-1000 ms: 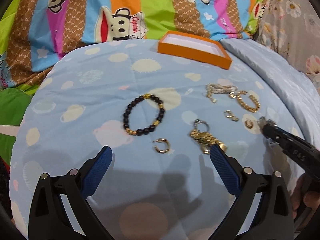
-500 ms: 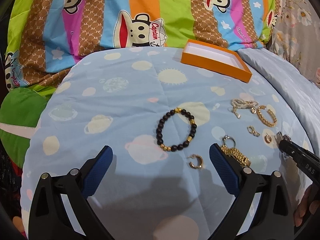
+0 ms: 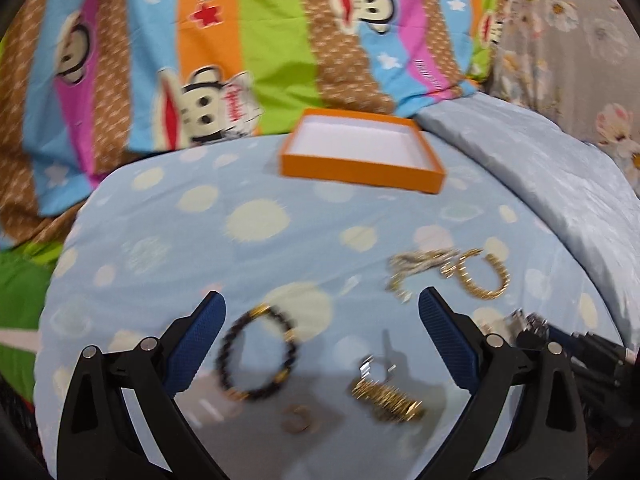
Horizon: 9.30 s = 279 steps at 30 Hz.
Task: Organize jewelry
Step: 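Lift the silver watch with the right tool while the left tool grasps the white pearl necklace, then carry both pieces into the orange box and open both tools, then move both open tools back over the remaining jewelry, then grasp the gold twisted bangle with the right tool while the left grasps the black bead bracelet, then carry the bangle and bead bracelet into the orange box and release both, then move both open tools back toward the remaining jewelry, then grasp the gold link watch with the right tool while the left grasps a gold hoop earring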
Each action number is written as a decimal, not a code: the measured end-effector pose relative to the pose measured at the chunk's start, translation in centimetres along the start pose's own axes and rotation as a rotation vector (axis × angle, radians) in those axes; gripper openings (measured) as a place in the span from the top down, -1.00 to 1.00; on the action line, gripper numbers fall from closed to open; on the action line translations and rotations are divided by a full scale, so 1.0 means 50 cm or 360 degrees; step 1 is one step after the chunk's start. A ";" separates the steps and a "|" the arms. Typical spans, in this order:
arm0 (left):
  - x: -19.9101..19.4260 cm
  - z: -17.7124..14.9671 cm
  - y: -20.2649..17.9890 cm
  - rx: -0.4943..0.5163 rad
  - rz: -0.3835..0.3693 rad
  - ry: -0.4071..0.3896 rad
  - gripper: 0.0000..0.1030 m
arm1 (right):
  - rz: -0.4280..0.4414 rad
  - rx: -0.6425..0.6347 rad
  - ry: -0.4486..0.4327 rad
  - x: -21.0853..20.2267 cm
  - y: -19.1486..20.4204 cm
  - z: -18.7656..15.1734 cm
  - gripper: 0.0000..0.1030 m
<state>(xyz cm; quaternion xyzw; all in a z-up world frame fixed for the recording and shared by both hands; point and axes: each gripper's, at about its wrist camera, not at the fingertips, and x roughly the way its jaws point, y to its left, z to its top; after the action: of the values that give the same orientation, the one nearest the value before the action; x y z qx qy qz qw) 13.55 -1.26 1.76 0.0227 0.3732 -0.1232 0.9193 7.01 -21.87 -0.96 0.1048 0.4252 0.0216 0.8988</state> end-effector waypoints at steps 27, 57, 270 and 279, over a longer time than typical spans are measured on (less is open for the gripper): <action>0.170 0.033 -0.140 0.0359 -0.0502 0.0212 0.67 | -0.0068 0.0055 -0.0020 -0.018 -0.056 0.107 0.52; 0.358 0.414 0.028 0.0116 -0.0254 -0.0010 0.67 | 0.0086 -0.0148 -0.0114 0.270 0.040 0.554 0.52; -0.072 -0.148 0.133 -0.0448 0.0037 0.0229 0.05 | 0.0263 -0.0414 0.0128 0.022 0.216 -0.039 0.10; -0.069 -0.156 0.152 -0.0440 0.0038 0.0225 0.05 | 0.0227 -0.0469 0.0171 0.065 0.242 -0.029 0.20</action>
<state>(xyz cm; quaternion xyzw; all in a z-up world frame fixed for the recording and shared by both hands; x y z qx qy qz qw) 7.69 7.85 -1.86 -0.0910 0.4500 -0.0580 0.8865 8.59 -9.37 -1.82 0.0004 0.4563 0.1531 0.8766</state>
